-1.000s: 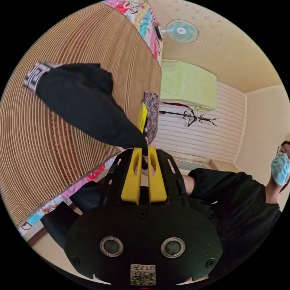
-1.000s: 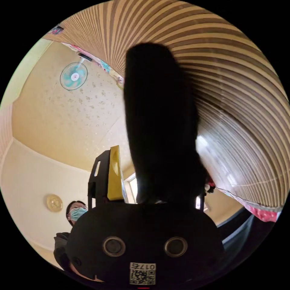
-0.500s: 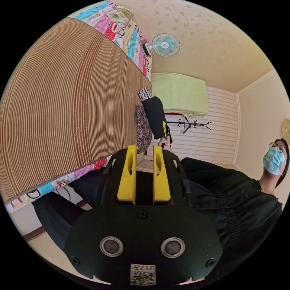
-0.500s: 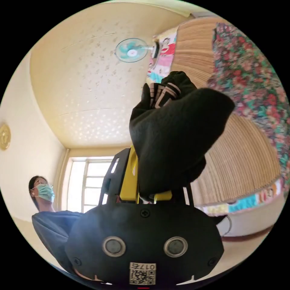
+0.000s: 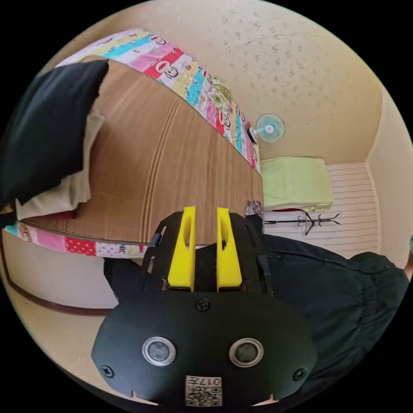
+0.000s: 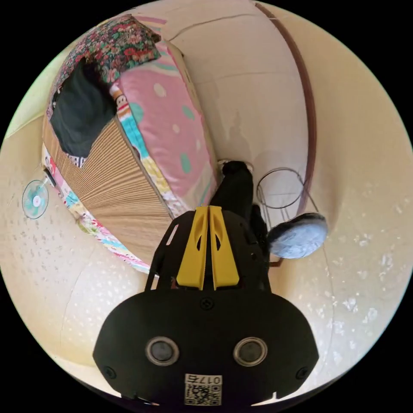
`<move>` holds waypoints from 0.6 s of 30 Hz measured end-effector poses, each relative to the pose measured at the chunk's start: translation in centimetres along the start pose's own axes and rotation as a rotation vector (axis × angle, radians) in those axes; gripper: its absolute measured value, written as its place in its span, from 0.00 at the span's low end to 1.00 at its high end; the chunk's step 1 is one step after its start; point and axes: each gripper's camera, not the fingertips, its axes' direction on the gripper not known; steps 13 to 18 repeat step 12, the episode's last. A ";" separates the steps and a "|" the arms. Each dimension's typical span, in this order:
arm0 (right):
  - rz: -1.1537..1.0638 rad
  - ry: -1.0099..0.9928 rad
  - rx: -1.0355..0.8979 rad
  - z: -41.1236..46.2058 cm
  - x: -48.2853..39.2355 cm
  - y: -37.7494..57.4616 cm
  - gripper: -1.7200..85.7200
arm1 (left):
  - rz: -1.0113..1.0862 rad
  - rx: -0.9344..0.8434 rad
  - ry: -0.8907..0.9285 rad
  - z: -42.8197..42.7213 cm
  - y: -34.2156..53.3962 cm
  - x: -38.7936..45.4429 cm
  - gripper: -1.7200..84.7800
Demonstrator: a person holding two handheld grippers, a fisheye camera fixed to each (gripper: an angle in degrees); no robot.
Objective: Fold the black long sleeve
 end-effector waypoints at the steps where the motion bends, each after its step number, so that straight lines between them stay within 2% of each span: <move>1: -0.042 -0.036 -0.025 3.7 -0.9 1.7 0.03 | 0.012 0.052 -0.067 -2.2 0.6 -1.0 0.11; 5: -0.261 -0.064 -0.194 15.2 -7.6 7.2 0.02 | 0.024 0.246 -0.336 -10.8 2.5 -5.4 0.11; 6: -0.373 -0.064 -0.259 18.7 -11.0 9.7 0.02 | 0.012 0.275 -0.359 -12.1 2.7 -6.3 0.11; 8: -0.594 -0.051 -0.371 23.5 -16.4 15.0 0.02 | -0.052 0.356 -0.381 -16.9 3.6 -10.3 0.12; 10: -0.932 0.059 -0.510 28.6 -22.5 24.6 0.02 | -0.126 0.396 -0.360 -19.6 4.3 -14.0 0.14; 11: -1.022 0.100 -0.533 29.5 -23.6 27.5 0.02 | -0.182 0.404 -0.335 -20.9 4.8 -16.6 0.15; 12: -1.207 0.170 -0.563 30.9 -25.3 33.4 0.02 | -0.212 0.402 -0.321 -21.3 5.1 -17.9 0.16; 18: -1.207 0.170 -0.563 30.9 -25.3 33.4 0.02 | -0.212 0.402 -0.321 -21.3 5.1 -17.9 0.16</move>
